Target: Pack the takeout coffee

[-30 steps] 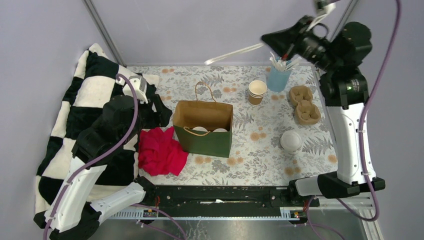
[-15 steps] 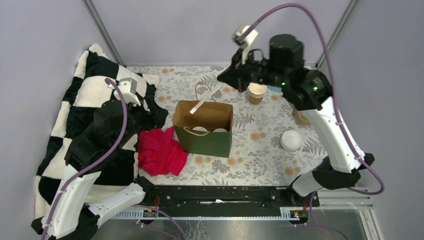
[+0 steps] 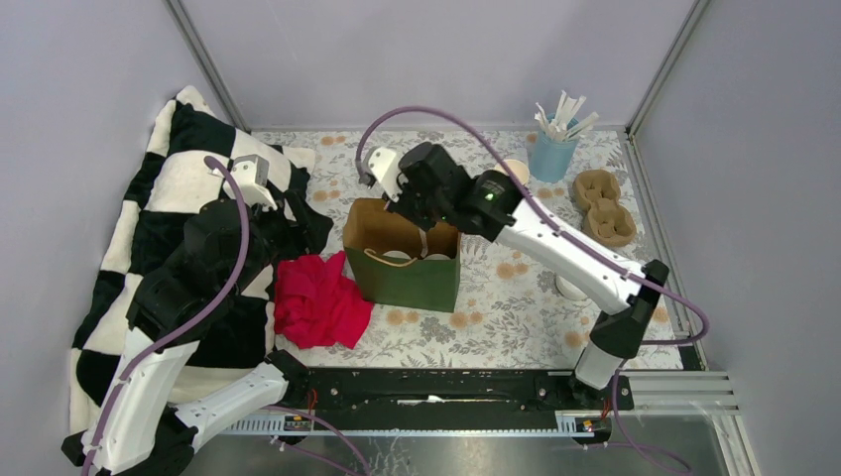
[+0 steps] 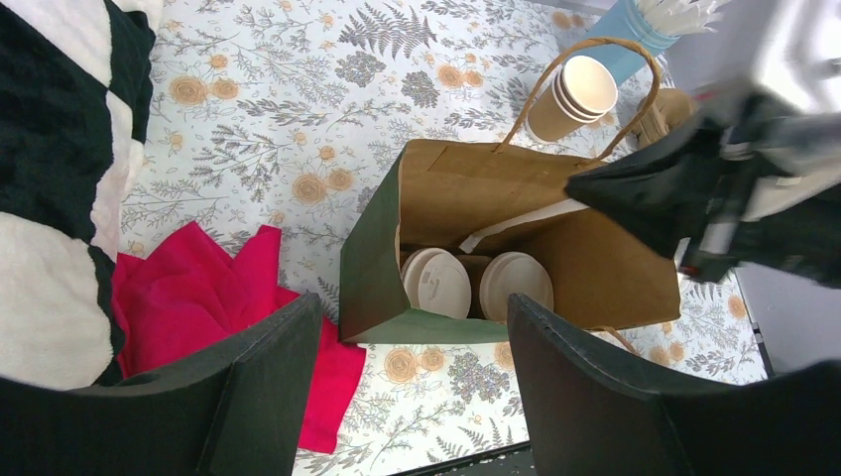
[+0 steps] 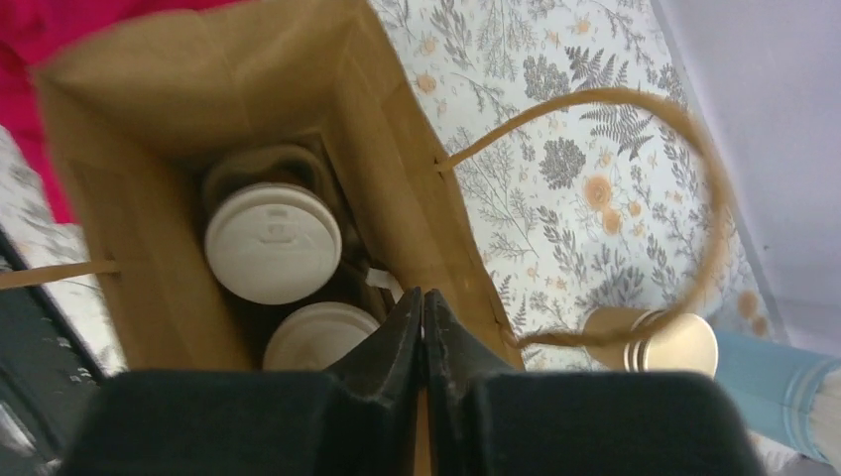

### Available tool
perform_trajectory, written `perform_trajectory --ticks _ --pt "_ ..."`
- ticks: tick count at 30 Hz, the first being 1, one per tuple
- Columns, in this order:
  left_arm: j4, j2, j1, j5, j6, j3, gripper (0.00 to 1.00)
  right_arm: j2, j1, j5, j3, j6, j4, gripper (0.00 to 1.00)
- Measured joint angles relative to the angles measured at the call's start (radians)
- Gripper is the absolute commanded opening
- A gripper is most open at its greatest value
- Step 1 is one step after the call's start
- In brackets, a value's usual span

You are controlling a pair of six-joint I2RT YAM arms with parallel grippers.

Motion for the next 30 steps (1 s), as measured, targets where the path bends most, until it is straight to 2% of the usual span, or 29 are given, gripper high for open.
perform_trajectory --ticks 2,6,8,12,15,19,24,28,30 --pt "0.0 0.0 0.0 0.0 0.0 0.0 0.73 0.016 0.006 0.026 -0.052 -0.011 0.029 0.58" --pt "0.0 0.0 0.0 -0.002 0.0 0.0 0.73 0.042 0.008 0.048 -0.061 0.008 0.059 0.82" --pt "0.0 0.0 0.0 -0.004 0.0 0.0 0.73 0.037 0.008 0.069 -0.045 0.027 0.077 0.91" --pt "0.0 0.004 0.0 -0.004 0.0 0.0 0.73 -0.002 -0.002 0.156 0.009 0.058 0.11 0.92" --pt "0.0 0.014 0.0 -0.004 0.002 0.0 0.73 -0.024 -0.059 0.179 0.098 0.102 0.105 0.94" --pt "0.001 0.029 0.0 -0.003 0.007 0.0 0.73 -0.085 -0.25 0.199 0.128 0.182 0.095 0.95" --pt "0.001 0.033 0.0 -0.003 0.02 0.0 0.74 -0.081 -0.536 0.203 0.154 0.323 0.056 0.93" --pt "0.001 0.033 0.0 -0.003 0.03 0.0 0.74 -0.019 -0.748 0.171 0.143 0.428 0.049 0.82" --pt "0.0 0.033 0.0 -0.003 0.036 0.0 0.75 0.02 -0.841 0.124 0.116 0.481 0.062 0.7"
